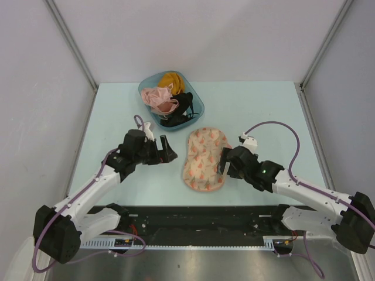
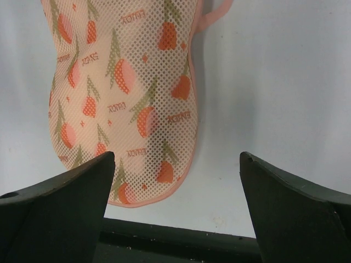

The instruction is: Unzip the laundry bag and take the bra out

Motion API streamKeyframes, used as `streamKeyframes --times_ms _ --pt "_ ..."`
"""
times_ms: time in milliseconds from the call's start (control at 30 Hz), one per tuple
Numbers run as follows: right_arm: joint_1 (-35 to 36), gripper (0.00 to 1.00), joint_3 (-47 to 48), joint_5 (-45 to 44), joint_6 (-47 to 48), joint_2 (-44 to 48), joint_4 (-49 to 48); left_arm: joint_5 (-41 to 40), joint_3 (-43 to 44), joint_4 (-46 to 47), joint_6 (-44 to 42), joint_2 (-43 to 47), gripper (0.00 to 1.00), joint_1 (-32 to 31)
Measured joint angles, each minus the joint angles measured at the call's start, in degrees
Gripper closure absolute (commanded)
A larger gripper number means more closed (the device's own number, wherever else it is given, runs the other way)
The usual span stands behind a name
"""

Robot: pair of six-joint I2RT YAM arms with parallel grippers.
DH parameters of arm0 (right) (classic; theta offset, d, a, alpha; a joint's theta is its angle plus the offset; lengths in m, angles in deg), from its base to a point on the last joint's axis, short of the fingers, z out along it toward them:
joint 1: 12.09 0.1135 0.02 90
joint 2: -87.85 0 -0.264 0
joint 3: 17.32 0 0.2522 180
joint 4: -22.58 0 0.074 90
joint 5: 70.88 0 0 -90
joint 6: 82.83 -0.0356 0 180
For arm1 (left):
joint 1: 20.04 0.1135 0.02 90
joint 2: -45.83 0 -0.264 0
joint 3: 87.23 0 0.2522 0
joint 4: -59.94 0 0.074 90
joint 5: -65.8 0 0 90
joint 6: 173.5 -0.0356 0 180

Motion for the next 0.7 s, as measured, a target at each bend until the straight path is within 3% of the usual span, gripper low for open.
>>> streamKeyframes --times_ms 433,700 --pt "1.14 0.00 -0.94 -0.42 -1.99 -1.03 0.98 1.27 0.00 0.09 -0.13 -0.85 0.00 0.00" --pt "1.81 0.01 -10.97 2.34 -5.18 5.07 -2.58 1.60 0.00 0.48 -0.13 -1.42 0.00 0.00"
